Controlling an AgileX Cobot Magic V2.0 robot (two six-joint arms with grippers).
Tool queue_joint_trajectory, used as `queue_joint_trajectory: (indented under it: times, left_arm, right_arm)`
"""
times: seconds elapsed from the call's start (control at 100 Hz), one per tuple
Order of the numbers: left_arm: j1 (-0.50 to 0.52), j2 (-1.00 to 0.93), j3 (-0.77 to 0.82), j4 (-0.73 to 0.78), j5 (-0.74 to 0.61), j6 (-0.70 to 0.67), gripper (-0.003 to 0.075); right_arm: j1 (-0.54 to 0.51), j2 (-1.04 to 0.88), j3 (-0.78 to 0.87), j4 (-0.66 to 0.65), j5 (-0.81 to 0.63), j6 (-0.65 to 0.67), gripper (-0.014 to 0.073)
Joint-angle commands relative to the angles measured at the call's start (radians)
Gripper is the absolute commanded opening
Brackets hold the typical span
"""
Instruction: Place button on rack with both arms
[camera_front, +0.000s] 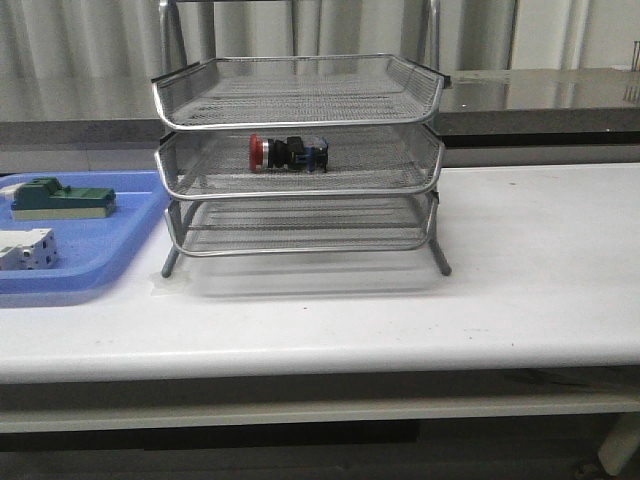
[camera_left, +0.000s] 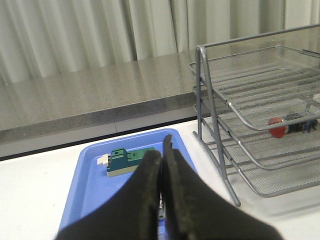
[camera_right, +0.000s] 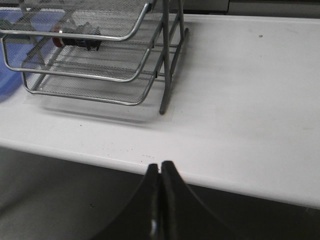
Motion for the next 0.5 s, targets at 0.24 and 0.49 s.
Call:
queue_joint_trajectory:
  times: [0.24,0.49]
  left_arm:
    - [0.004,0.003,-0.027,-0.01,-0.081,-0.009,0.0004]
    - [0.004,0.003,-0.027,-0.01,-0.081,-0.009,0.0004]
  right_arm:
    - [-0.006,-0.05,-0.024,-0.001,-0.055,-0.007,-0.0057]
    - [-0.006,-0.05,-0.024,-0.001,-0.055,-0.007,-0.0057]
